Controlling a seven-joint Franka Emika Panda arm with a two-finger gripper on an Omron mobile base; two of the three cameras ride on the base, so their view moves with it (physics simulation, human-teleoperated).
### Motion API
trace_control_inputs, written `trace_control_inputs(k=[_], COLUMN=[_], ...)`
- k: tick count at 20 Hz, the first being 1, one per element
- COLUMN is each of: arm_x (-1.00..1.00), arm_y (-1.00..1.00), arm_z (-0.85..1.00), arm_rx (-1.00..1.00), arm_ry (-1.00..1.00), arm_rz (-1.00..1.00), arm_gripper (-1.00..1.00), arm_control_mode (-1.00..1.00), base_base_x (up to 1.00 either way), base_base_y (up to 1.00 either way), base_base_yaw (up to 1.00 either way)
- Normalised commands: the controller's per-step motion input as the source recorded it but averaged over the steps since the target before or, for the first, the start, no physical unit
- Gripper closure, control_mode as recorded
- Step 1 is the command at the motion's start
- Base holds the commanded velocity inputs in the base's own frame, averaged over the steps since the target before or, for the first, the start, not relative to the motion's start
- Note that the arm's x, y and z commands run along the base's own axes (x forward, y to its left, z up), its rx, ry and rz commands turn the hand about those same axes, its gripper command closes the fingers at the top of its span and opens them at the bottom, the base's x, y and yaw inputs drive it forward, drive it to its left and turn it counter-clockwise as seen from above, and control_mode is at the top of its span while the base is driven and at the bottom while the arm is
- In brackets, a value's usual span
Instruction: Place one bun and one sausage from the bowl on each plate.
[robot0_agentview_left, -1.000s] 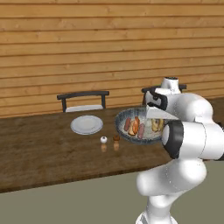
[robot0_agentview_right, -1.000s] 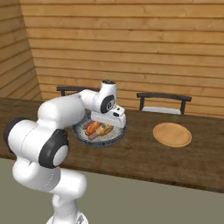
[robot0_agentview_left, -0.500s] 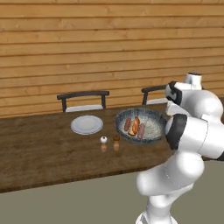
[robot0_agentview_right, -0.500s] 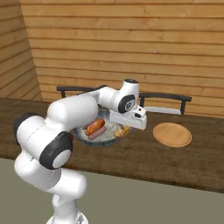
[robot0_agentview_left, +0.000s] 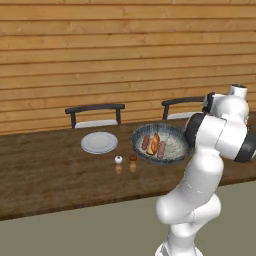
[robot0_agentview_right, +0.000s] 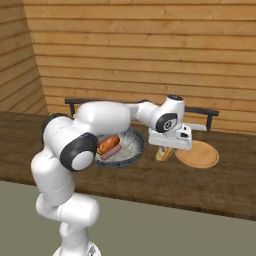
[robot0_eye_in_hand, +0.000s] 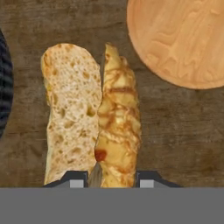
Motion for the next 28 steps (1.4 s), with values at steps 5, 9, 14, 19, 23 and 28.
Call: trace_control_inputs(k=[5, 9, 14, 19, 23, 28], arm_x=[0.65, 0.52, 0.38, 0.24, 0.12, 0.37], arm_y=[-0.48, -0.35, -0.3, -0.14, 0.0, 0.0], arm_z=[-0.06, -0.06, -0.28, -0.46, -0.22, -0.02], arm_rx=[0.05, 0.03, 0.0, 0.0, -0.07, -0.03], arm_ry=[0.01, 0.02, 0.01, 0.0, 0.0, 0.01], arm_rz=[0.05, 0.03, 0.0, 0.0, 0.0, 0.0], arm_gripper=[1.0, 1.0, 1.0, 1.0, 1.0, 1.0], arm_control_mode=[-1.0, -1.0, -1.0, -1.0, -1.0, -1.0], base_base_x=[0.0, 0.0, 0.0, 0.0, 0.0, 0.0], base_base_y=[0.0, 0.0, 0.0, 0.0, 0.0, 0.0], base_base_yaw=[0.0, 0.0, 0.0, 0.0, 0.0, 0.0])
